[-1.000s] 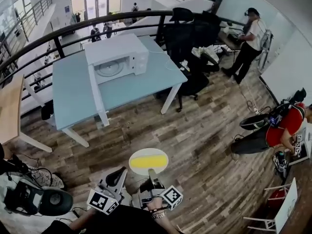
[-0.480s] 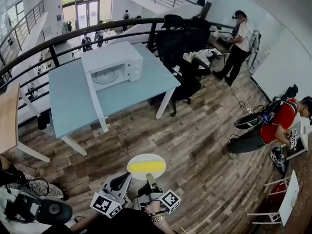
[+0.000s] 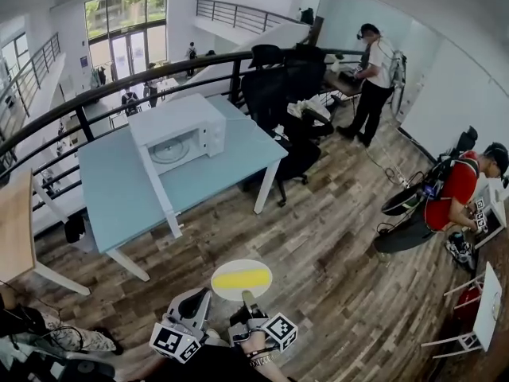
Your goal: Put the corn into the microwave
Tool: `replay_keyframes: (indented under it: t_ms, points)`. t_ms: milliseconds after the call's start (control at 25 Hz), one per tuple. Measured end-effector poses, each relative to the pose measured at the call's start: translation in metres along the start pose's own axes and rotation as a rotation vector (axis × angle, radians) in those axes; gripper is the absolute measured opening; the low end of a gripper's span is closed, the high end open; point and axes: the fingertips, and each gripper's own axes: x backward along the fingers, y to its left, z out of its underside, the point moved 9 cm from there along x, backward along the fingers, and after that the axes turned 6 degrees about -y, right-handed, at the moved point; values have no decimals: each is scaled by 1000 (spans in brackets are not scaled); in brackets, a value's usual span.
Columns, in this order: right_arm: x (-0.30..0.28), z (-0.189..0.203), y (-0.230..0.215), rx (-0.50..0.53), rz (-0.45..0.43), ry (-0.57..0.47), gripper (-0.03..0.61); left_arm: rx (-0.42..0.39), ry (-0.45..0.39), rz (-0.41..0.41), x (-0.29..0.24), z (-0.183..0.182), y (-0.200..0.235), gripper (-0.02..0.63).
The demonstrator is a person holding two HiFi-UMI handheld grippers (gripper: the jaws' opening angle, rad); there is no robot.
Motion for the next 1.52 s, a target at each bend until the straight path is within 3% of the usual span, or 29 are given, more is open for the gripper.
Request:
replay_keyframes:
  t_ms: [480, 1080, 1520]
  points:
    - [-11, 0, 10, -11, -13, -59, 23, -17, -9, 59, -16, -5, 14, 3]
    - [-53, -13, 14, 10, -13, -15, 23, -14, -3, 24, -46, 3, 31, 3]
    - [-104, -47, 21, 43, 3, 17, 23, -21, 24, -3, -100, 8, 47, 3]
